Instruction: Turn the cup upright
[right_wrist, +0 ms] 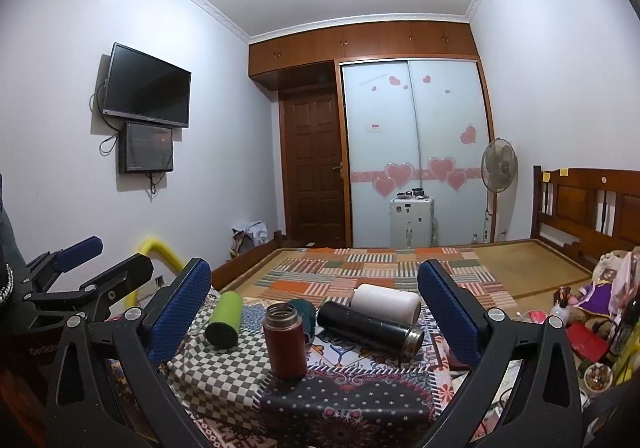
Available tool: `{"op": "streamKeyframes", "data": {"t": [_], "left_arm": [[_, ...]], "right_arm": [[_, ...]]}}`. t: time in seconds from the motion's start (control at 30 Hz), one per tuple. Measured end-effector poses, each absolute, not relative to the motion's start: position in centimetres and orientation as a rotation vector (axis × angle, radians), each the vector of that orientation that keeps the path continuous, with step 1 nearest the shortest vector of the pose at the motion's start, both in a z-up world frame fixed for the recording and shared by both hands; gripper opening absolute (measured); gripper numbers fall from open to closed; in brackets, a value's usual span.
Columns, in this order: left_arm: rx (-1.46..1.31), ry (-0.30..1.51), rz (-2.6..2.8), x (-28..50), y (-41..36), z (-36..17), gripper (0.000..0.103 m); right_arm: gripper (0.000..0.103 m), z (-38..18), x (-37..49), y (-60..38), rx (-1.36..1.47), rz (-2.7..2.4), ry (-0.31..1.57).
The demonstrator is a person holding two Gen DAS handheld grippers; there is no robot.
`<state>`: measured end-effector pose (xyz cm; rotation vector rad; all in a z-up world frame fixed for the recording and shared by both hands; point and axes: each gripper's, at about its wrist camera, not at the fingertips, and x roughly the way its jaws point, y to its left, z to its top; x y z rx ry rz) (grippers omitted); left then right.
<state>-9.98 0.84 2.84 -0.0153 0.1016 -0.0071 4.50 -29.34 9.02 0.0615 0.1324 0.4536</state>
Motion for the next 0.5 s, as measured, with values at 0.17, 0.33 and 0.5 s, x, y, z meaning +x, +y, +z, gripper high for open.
{"op": "streamKeyframes", "data": {"t": [0.17, 0.33, 0.5], "left_arm": [[-0.016, 0.111, -0.010, -9.77, 0.85, 2.81, 0.103], [-0.026, 0.120, -0.016, -9.58, 1.01, 2.83, 0.103], [-0.026, 0.126, -0.024, -9.36, 1.09, 2.96, 0.103]], "right_arm": [[0.103, 9.09, 4.41, -29.36, 0.058, 0.450, 0.131], [0.103, 9.15, 4.45, -29.36, 0.058, 0.450, 0.133], [0.103, 9.13, 4.53, -29.37, 0.058, 0.451, 0.135]]}}
